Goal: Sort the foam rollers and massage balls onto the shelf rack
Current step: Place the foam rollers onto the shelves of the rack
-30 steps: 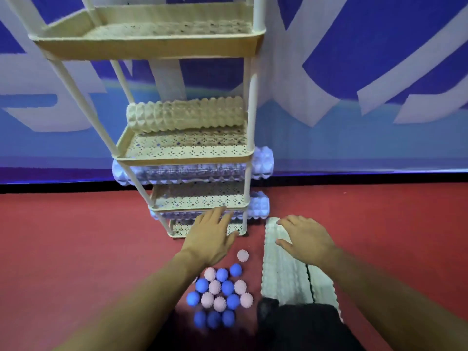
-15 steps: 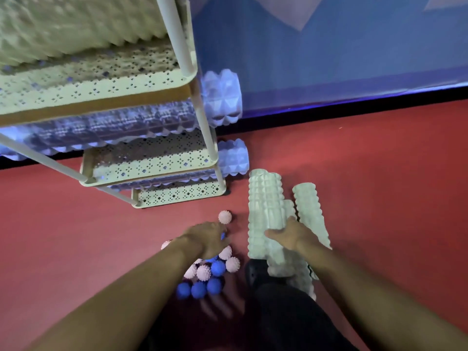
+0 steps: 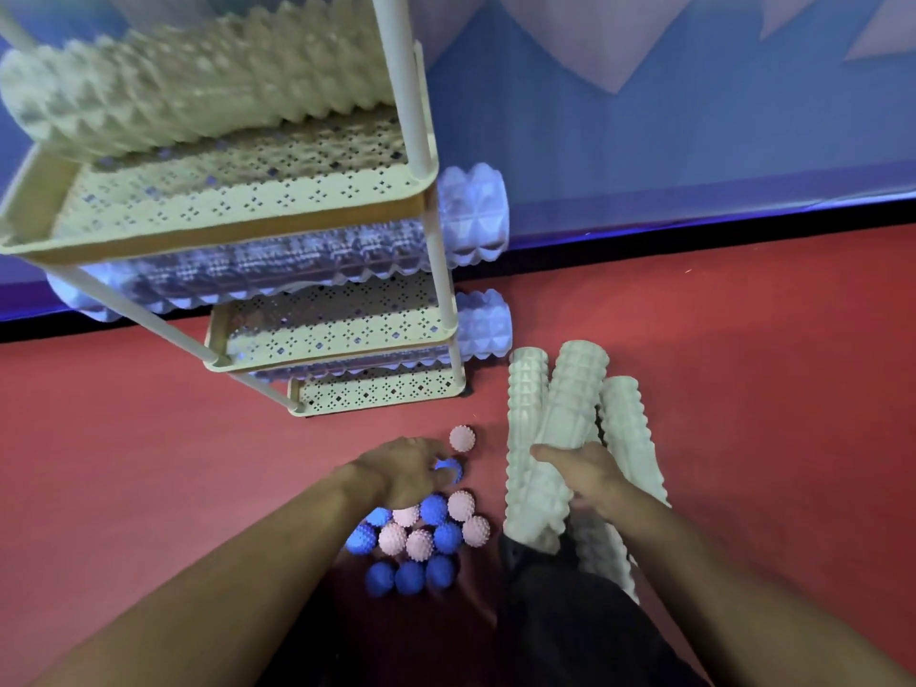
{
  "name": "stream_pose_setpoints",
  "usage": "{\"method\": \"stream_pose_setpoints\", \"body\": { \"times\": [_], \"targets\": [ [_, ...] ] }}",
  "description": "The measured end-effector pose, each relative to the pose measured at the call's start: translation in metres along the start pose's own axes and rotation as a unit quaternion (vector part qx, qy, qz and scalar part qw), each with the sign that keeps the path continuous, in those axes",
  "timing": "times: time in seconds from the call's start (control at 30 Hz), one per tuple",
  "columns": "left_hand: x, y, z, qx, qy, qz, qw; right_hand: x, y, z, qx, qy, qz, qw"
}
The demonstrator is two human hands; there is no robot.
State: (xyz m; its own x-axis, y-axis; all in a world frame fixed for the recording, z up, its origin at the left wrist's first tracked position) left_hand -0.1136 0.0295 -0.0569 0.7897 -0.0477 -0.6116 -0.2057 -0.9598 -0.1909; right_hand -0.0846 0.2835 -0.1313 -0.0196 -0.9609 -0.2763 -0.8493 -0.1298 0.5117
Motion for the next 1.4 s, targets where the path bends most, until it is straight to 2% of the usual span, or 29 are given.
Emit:
{"method": "stream_pose_setpoints", "body": {
  "times": [0.17,0.47,0.73,0.83,0.9,0.93,0.97,1.0,1.1,1.17,1.23,1.27,1.33,1.4],
  "targets": [
    [-0.052,-0.020,-0.063,0.013,-0.070,-0.035,0.997,-0.001,0.048,-0.078,-0.048,0.097,0.141,0.984],
    [-0.146,-0.059,-0.225,0.050,-0.234,-0.033,0.970,-0.008,0.142,-0.244,-0.166,0.194,0.217,0.942],
    [-0.162,-0.063,-0.329,0.045,-0.328,-0.054,0.942,0.018,0.171,-0.363,-0.198,0.286,0.324,0.880],
    [-0.162,-0.061,-0.356,0.014,-0.369,-0.042,0.928,0.030,0.174,-0.397,-0.215,0.319,0.323,0.865],
    [-0.162,-0.056,-0.371,-0.016,-0.403,0.011,0.915,0.033,0.172,-0.412,-0.245,0.324,0.234,0.883],
    [-0.163,-0.052,-0.377,-0.025,-0.418,0.030,0.908,0.031,0.172,-0.416,-0.275,0.305,0.144,0.900],
    [-0.162,-0.045,-0.384,-0.031,-0.430,0.043,0.901,0.026,0.174,-0.420,-0.317,0.265,0.043,0.909],
    [-0.162,-0.036,-0.389,-0.040,-0.439,0.056,0.896,0.019,0.180,-0.421,-0.373,0.206,-0.041,0.904],
    [-0.162,-0.006,-0.402,-0.074,-0.450,0.129,0.881,-0.011,0.209,-0.437,-0.533,0.000,-0.142,0.834],
    [-0.160,0.009,-0.410,-0.084,-0.454,0.197,0.865,-0.019,0.225,-0.457,-0.615,-0.074,-0.206,0.758],
    [-0.161,0.018,-0.416,-0.076,-0.467,0.250,0.845,-0.007,0.238,-0.467,-0.666,-0.086,-0.332,0.663],
    [-0.163,0.022,-0.419,-0.063,-0.480,0.268,0.833,0.002,0.242,-0.467,-0.669,-0.069,-0.388,0.631],
    [-0.166,0.027,-0.422,-0.033,-0.510,0.295,0.807,0.020,0.248,-0.462,-0.649,-0.036,-0.468,0.599],
    [-0.170,0.032,-0.423,-0.009,-0.539,0.325,0.777,0.033,0.253,-0.452,-0.630,-0.024,-0.503,0.591]
  ]
}}
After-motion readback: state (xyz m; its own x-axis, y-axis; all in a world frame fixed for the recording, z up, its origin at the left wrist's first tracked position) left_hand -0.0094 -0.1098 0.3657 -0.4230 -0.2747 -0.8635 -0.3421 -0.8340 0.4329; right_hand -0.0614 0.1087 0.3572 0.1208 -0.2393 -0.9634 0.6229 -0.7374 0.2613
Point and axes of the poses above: each hand's wrist, its own z-axis towards the middle knuckle, its own x-axis out of the palm, y = z × x, the point moved 6 cm from there along z, towards the middle knuckle, and after that the axes turned 11 degrees about z, right-handed, at the moved point
